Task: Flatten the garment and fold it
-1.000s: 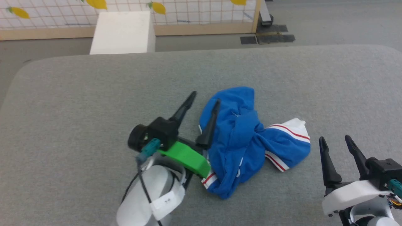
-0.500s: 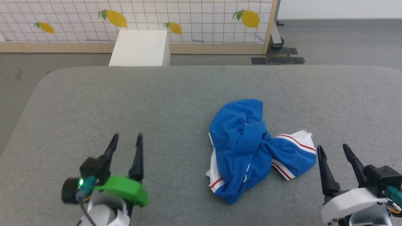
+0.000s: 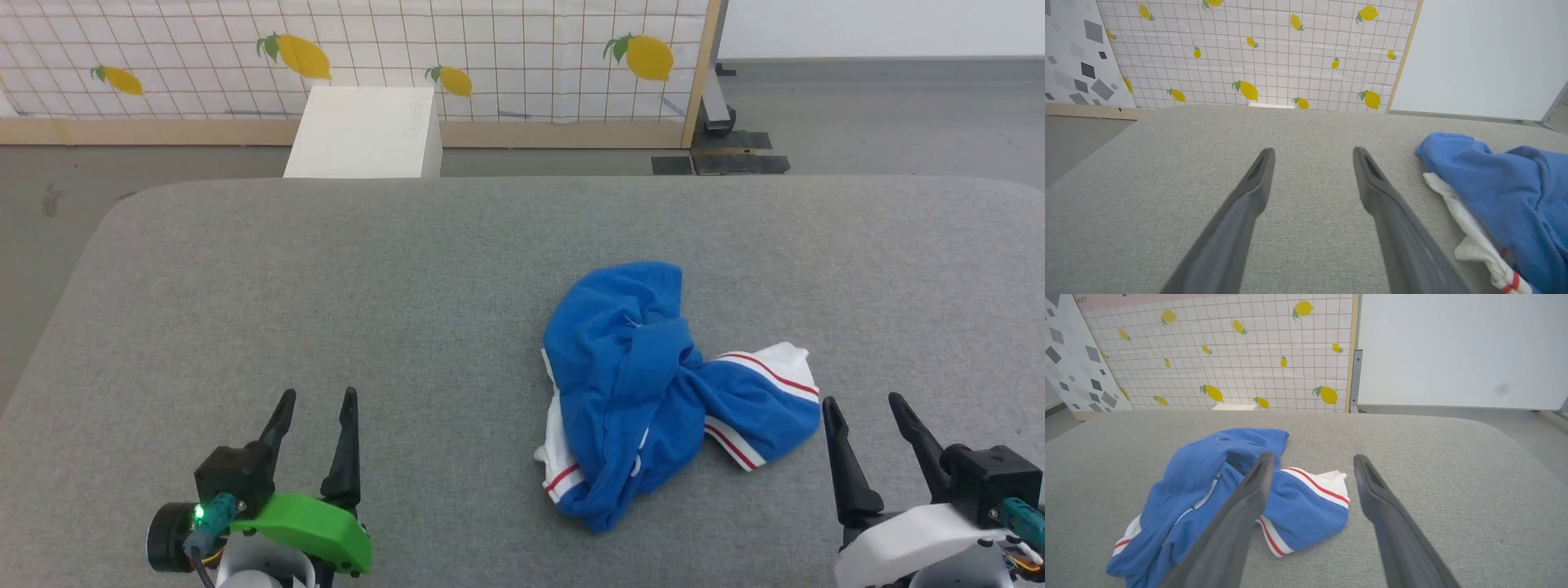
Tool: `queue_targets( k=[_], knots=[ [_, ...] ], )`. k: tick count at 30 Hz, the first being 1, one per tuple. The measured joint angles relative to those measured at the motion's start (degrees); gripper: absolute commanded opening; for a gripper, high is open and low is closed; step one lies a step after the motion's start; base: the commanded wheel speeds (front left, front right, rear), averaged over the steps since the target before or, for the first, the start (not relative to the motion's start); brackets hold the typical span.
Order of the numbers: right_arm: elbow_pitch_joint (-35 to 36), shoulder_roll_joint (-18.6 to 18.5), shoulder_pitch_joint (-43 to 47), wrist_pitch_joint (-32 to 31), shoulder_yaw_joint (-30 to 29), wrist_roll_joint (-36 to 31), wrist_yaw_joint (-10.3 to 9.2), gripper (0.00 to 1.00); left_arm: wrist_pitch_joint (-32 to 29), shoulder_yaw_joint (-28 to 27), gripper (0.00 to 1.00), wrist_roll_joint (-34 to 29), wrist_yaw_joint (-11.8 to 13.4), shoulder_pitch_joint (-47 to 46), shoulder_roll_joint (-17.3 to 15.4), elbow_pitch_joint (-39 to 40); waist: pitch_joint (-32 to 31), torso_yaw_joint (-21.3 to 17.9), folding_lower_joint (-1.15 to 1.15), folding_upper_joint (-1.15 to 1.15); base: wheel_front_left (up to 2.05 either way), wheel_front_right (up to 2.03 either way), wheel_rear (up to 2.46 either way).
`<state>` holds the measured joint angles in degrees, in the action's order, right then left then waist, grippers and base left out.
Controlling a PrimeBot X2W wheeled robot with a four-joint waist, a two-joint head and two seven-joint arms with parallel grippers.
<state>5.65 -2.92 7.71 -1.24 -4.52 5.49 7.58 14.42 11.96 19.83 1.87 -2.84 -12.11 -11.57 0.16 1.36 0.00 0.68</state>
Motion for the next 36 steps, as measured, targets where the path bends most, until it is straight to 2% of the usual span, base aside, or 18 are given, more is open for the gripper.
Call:
queue_targets(
  k=[7,15,25,29,30,32,36],
  knots=[
    [-3.1,0.0,-2.1,-3.4,1.1,1.3,0.00,1.00,-0.2,0.2,1.00,0.2,0.4,-0.1,-0.1,1.0,1.1,0.2,0.00,0.00,0.00,0.00,0.00],
    [-8.7,-0.2,-13.5,-16.3,8.3,3.1,0.00,1.00,-0.1,0.5,1.00,0.4,0.4,-1.4,0.6,0.9,3.3,1.4,0.00,0.00,0.00,0.00,0.00],
    [-17.4,-5.4,-26.6,-31.6,18.9,9.2,0.00,1.00,0.1,0.6,1.00,0.4,-0.1,-4.0,2.1,-0.4,5.8,3.9,0.00,0.00,0.00,0.00,0.00],
    [-19.7,-7.3,-28.2,-33.9,22.2,12.8,0.00,1.00,0.1,0.6,1.00,0.4,-0.4,-4.4,2.9,-1.0,6.3,5.0,0.00,0.00,0.00,0.00,0.00],
    [-20.1,-7.6,-28.6,-34.1,22.9,13.4,0.00,0.48,0.1,0.5,1.00,0.4,-0.4,-4.4,2.9,-1.2,6.4,5.1,0.00,0.00,0.00,0.00,0.00],
    [-20.4,-8.0,-29.5,-33.4,23.5,14.7,0.00,0.00,0.1,0.2,1.00,0.4,-0.6,-4.4,3.0,-1.3,6.7,5.4,0.00,0.00,0.00,0.00,0.00],
    [-20.8,-9.0,-31.9,-30.6,24.6,15.7,0.00,0.00,0.3,-0.2,1.00,0.3,-0.8,-4.7,3.2,-1.3,6.8,5.6,0.00,0.00,0.00,0.00,0.00]
  ],
)
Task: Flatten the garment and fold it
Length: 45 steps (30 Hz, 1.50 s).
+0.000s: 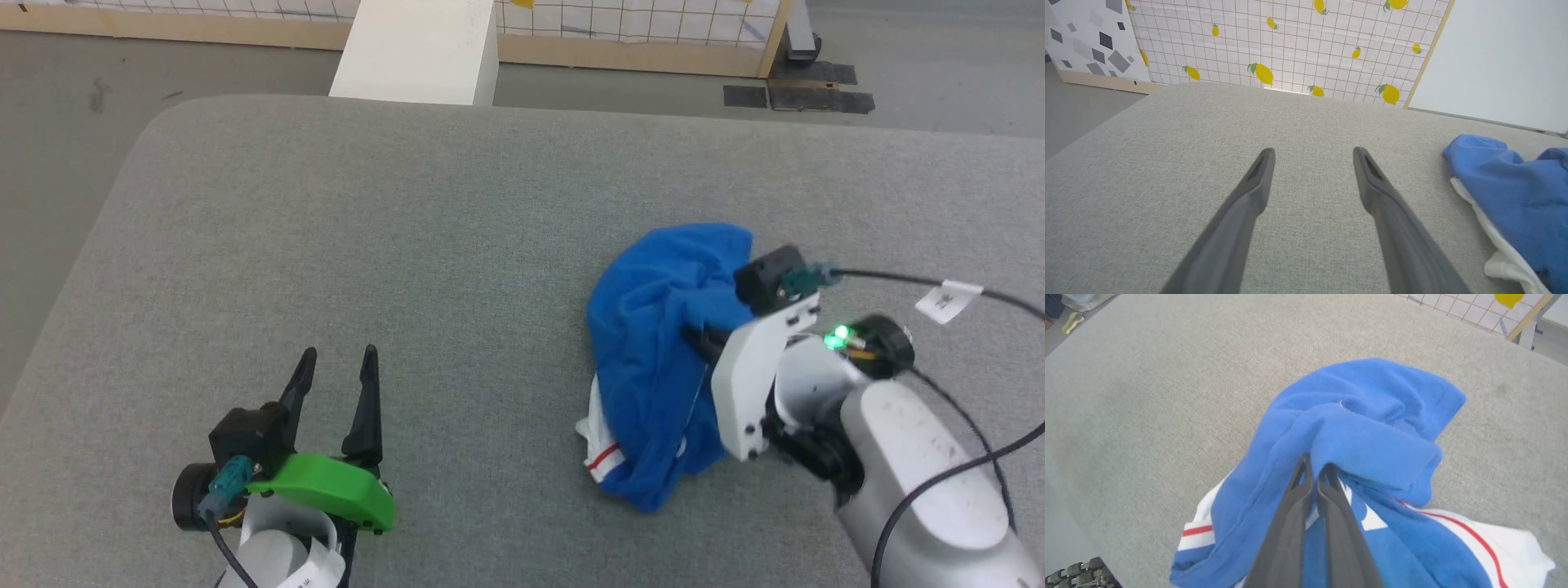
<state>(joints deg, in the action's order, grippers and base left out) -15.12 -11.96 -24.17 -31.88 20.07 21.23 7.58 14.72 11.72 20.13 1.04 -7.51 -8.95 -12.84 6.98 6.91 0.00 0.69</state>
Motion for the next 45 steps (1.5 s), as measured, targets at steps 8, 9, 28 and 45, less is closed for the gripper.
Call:
queue_targets(
  k=[8,9,28,45],
  knots=[
    [-3.5,-1.3,-9.8,8.1,-2.4,-1.4,0.01,0.00,0.0,-0.4,1.00,-1.0,-0.6,-1.0,0.3,0.2,0.6,0.0,0.00,0.00,0.00,0.00,0.00],
    [-4.6,-1.6,-11.3,8.6,-2.7,-1.8,0.01,0.00,0.0,-0.4,1.00,-1.0,-0.9,-1.3,0.5,0.3,0.9,0.0,0.00,0.00,0.00,0.00,0.00],
    [-39.4,-8.0,-30.9,26.9,-11.3,-6.2,0.01,0.00,0.0,1.3,1.00,-3.3,-4.0,-8.0,5.1,0.8,11.5,5.1,-0.01,0.00,0.00,0.00,0.00],
    [-47.3,-6.1,-24.0,43.2,-10.4,-3.3,0.00,1.00,0.0,-1.3,1.00,-4.5,-4.5,-5.2,5.6,-1.6,6.7,5.2,0.00,0.00,0.00,0.00,0.00]
  ],
)
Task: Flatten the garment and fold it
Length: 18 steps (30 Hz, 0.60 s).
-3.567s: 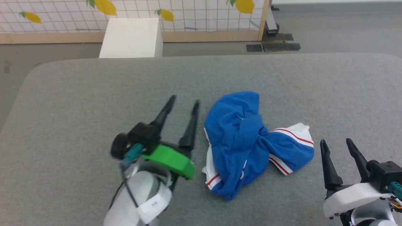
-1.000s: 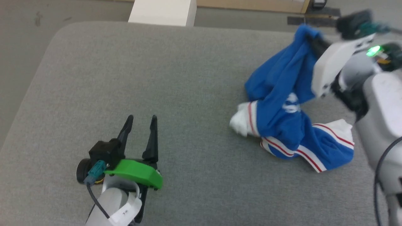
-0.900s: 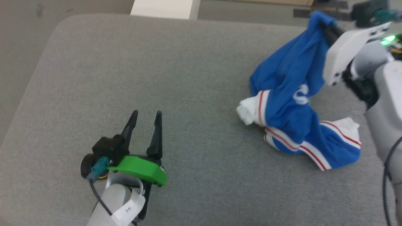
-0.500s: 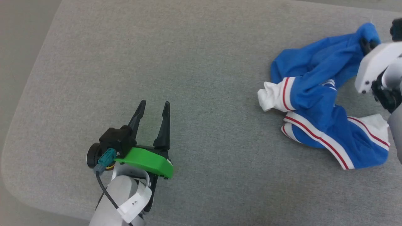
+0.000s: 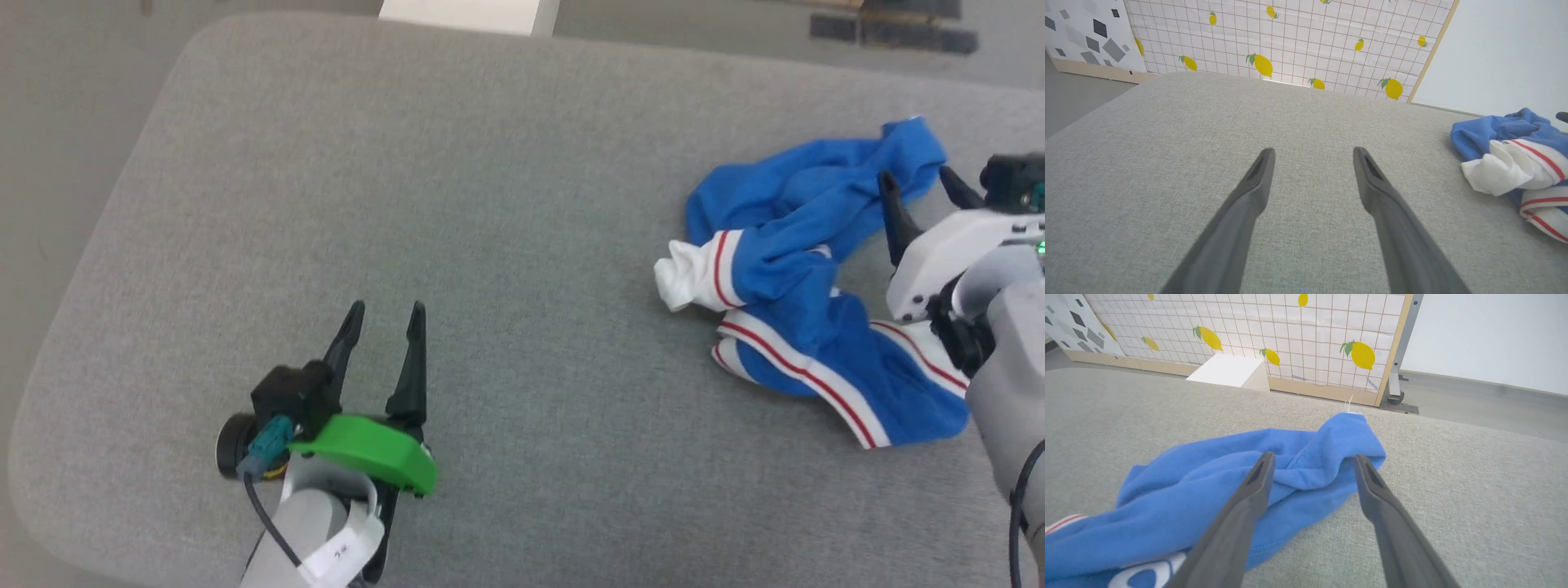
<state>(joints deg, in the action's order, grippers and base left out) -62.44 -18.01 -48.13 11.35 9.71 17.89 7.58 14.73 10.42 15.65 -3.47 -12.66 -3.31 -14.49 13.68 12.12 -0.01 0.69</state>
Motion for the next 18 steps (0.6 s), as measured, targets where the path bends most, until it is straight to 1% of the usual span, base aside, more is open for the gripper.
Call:
queue_targets(
  k=[3,6,8,11,14,18],
  knots=[
    [3.2,0.5,2.7,1.1,1.6,0.9,0.00,1.00,0.0,-0.8,1.00,0.0,0.0,1.7,-0.1,-0.2,-2.1,-0.8,0.00,0.00,0.00,0.00,0.00],
    [7.2,1.4,6.3,0.1,4.6,2.2,0.00,1.00,0.0,-1.6,1.00,-0.1,0.1,3.2,-0.2,-0.2,-4.1,-1.8,0.01,0.00,0.00,0.00,0.00],
    [10.5,1.7,9.2,-2.9,6.8,3.6,0.00,1.00,0.0,-2.0,1.00,-0.1,0.3,4.2,-0.4,-0.1,-5.4,-2.6,0.01,0.00,0.00,0.00,0.00],
    [16.5,1.4,14.1,-8.0,9.8,5.2,0.00,1.00,0.0,-2.3,1.00,-0.1,0.6,5.2,-0.4,0.0,-6.9,-3.7,0.01,0.00,0.00,0.00,0.00],
    [23.7,-0.2,19.5,-14.3,11.2,6.6,0.00,1.00,0.0,-2.4,1.00,0.0,0.6,5.7,-0.5,0.3,-8.0,-4.9,0.01,0.00,0.00,0.00,0.00],
    [32.0,-2.4,25.4,-22.7,11.2,7.3,0.00,1.00,0.0,-2.4,1.00,0.0,0.6,5.7,-0.5,0.6,-8.7,-6.1,0.01,0.00,0.00,0.00,0.00]
  ],
)
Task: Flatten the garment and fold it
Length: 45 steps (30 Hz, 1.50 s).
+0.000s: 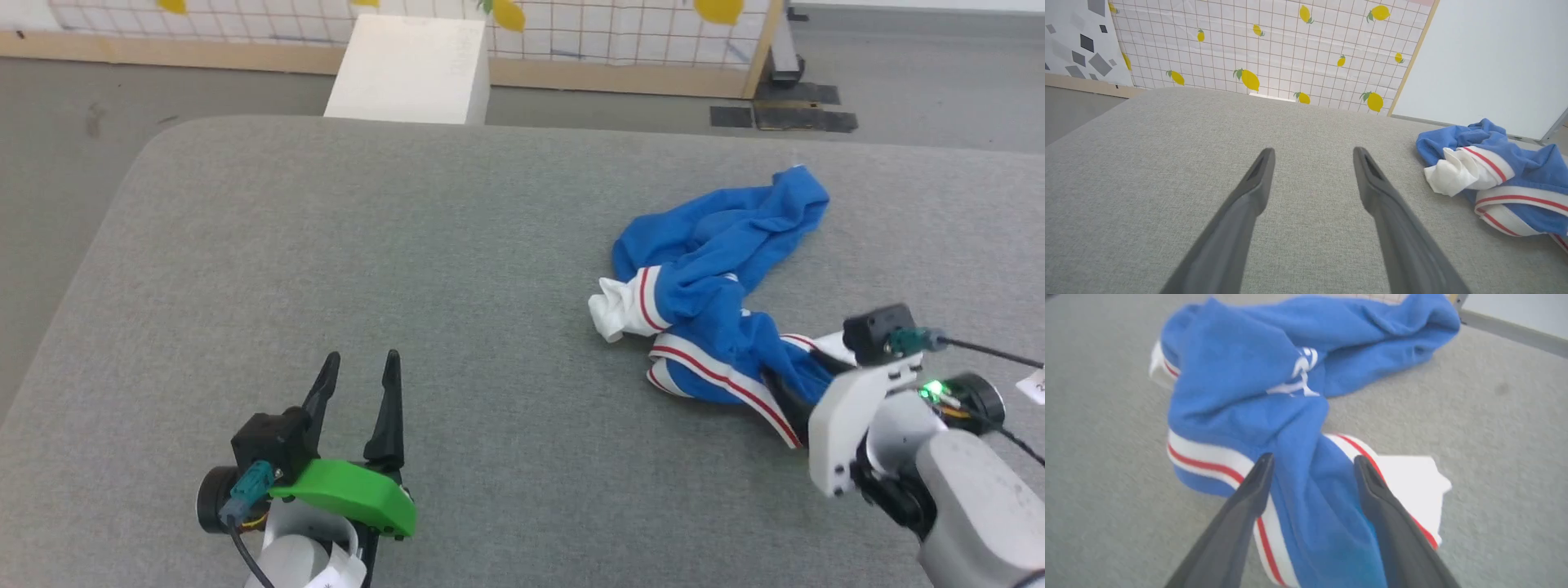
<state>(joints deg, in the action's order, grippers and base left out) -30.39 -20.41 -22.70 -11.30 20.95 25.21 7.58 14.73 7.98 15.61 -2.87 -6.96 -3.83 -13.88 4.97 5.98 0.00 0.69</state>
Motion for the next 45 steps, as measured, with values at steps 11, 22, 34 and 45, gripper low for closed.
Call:
queue_targets(
  k=[11,22,34,45],
  knots=[
    [12.3,-2.4,5.8,-17.2,-0.6,-1.1,0.00,1.00,0.0,0.7,1.00,0.0,0.0,-0.3,-0.1,0.7,3.1,0.4,0.00,0.00,0.00,0.00,0.00],
    [10.9,-3.5,3.9,-22.6,1.5,0.8,-0.01,0.00,0.0,0.8,1.00,0.1,0.0,-1.8,0.1,0.4,6.5,2.6,0.00,0.00,0.00,0.00,0.00],
    [24.3,-1.8,7.8,-18.1,1.1,-0.2,-0.01,0.00,0.0,0.5,1.00,0.1,0.0,-0.7,-0.2,-0.7,1.1,0.8,0.00,0.00,0.00,0.00,0.00],
    [40.2,-1.7,8.5,-21.9,-1.1,-1.7,-0.01,0.00,0.0,1.3,1.00,0.1,0.0,0.2,-0.5,-0.4,-2.0,-1.5,0.00,0.00,0.00,0.00,0.00]
  ],
)
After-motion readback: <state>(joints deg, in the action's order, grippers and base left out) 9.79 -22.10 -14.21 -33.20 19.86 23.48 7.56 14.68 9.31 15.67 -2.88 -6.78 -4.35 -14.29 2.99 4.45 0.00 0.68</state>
